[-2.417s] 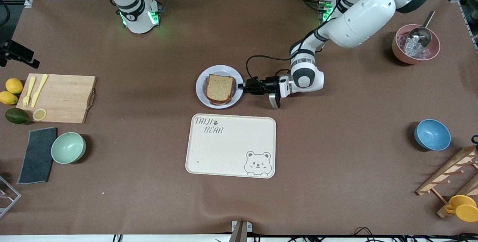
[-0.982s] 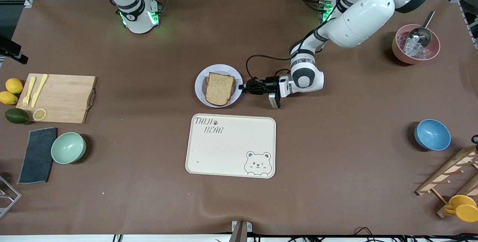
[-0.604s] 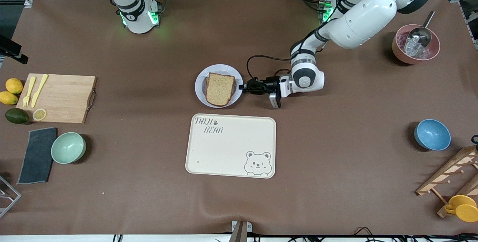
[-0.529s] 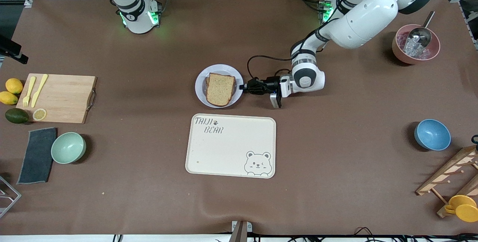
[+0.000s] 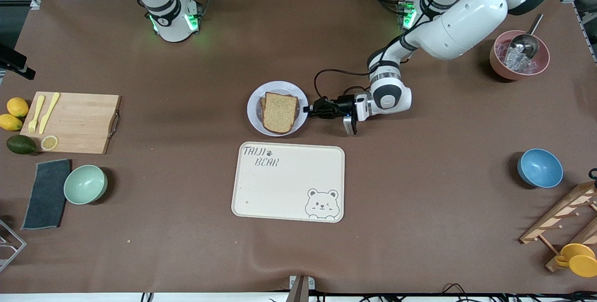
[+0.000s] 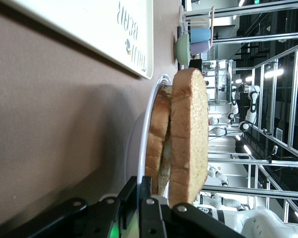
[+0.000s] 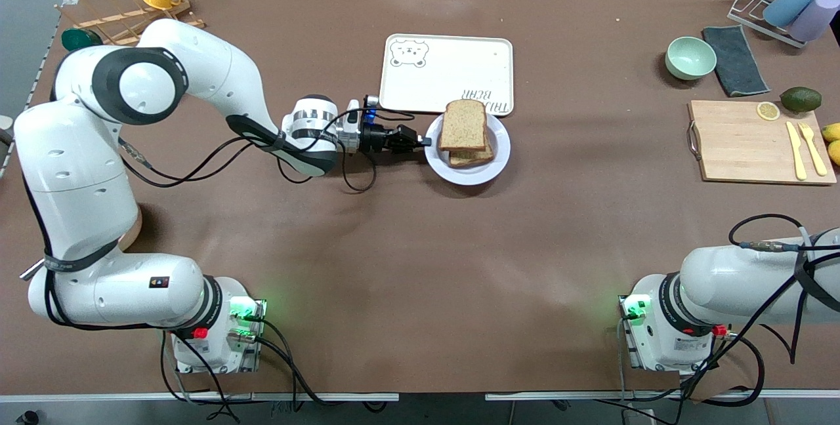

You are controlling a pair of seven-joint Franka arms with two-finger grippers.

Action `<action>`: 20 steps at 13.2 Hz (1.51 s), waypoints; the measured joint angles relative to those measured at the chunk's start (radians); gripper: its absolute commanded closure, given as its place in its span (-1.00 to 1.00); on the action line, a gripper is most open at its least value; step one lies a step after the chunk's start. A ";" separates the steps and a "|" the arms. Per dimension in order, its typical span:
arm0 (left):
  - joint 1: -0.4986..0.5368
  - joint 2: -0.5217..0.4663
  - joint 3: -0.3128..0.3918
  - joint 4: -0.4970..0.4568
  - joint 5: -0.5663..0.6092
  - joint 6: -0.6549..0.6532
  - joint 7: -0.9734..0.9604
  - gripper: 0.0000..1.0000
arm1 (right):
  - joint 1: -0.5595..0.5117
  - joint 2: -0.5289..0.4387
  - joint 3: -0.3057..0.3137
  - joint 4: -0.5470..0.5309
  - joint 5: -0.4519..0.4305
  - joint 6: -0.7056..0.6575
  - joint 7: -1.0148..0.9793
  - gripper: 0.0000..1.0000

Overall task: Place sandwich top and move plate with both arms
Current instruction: 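Slide the plate onto the white tray with the left gripper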

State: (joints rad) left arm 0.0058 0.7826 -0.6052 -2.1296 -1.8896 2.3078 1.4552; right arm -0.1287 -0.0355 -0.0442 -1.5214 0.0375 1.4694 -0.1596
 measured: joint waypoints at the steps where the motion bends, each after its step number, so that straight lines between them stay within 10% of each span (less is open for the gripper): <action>1: 0.005 -0.017 -0.001 -0.005 0.000 0.000 -0.017 1.00 | 0.000 0.000 0.000 0.000 0.000 0.000 0.000 -1.00; 20: 0.156 -0.095 0.042 0.099 0.240 0.008 -0.344 1.00 | -0.037 0.000 0.000 0.022 0.030 -0.002 -0.010 -1.00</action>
State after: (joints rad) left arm 0.1621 0.6872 -0.5634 -2.0309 -1.6493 2.3157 1.1116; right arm -0.1659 -0.0355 -0.0439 -1.4996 0.0672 1.4677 -0.1692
